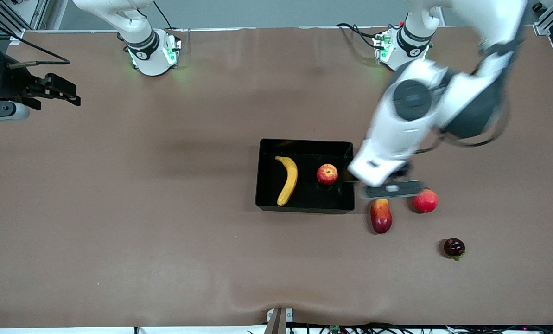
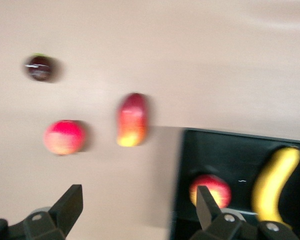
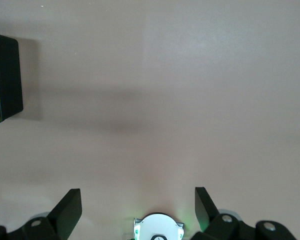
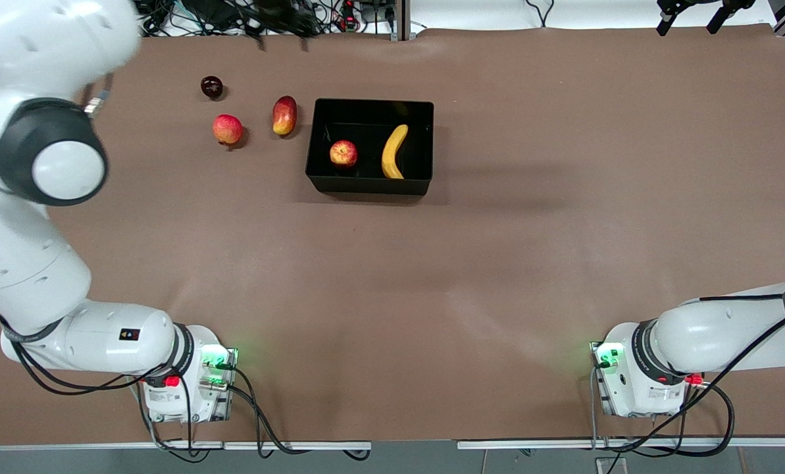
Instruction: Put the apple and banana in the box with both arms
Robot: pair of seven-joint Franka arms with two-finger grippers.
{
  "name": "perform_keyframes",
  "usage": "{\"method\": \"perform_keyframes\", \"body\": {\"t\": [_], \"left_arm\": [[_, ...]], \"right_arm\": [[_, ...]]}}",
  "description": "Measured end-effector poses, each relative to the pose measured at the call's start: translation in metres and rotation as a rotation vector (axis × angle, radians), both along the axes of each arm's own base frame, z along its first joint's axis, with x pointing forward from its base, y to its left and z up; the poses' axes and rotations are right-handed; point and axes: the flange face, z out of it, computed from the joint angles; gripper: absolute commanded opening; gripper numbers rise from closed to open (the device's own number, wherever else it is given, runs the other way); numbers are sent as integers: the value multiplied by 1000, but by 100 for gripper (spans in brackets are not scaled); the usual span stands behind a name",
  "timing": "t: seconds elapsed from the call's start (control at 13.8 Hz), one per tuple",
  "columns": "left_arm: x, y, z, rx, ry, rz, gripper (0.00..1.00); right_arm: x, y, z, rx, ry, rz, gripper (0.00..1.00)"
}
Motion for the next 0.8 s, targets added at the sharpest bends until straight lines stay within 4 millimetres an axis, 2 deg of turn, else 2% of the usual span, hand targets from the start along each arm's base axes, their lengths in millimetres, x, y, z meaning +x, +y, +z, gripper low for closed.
{"method": "perform_keyframes", "body": {"t": [0.14,0.22,0.65,0.8], "left_arm": [[1,46,28,28,0,29,100],[-1,61,38,41,4,31,100],[-27,114,101,64,14,-10,100],[-33,135,116,52,17,-16,100]], "right_arm": [[0,0,0,0,0,0,100],[0,0,0,0,0,0,100],[1,-1,1,0,-6,-2,100],[3,-1,2,1,-25,-3,100]]}}
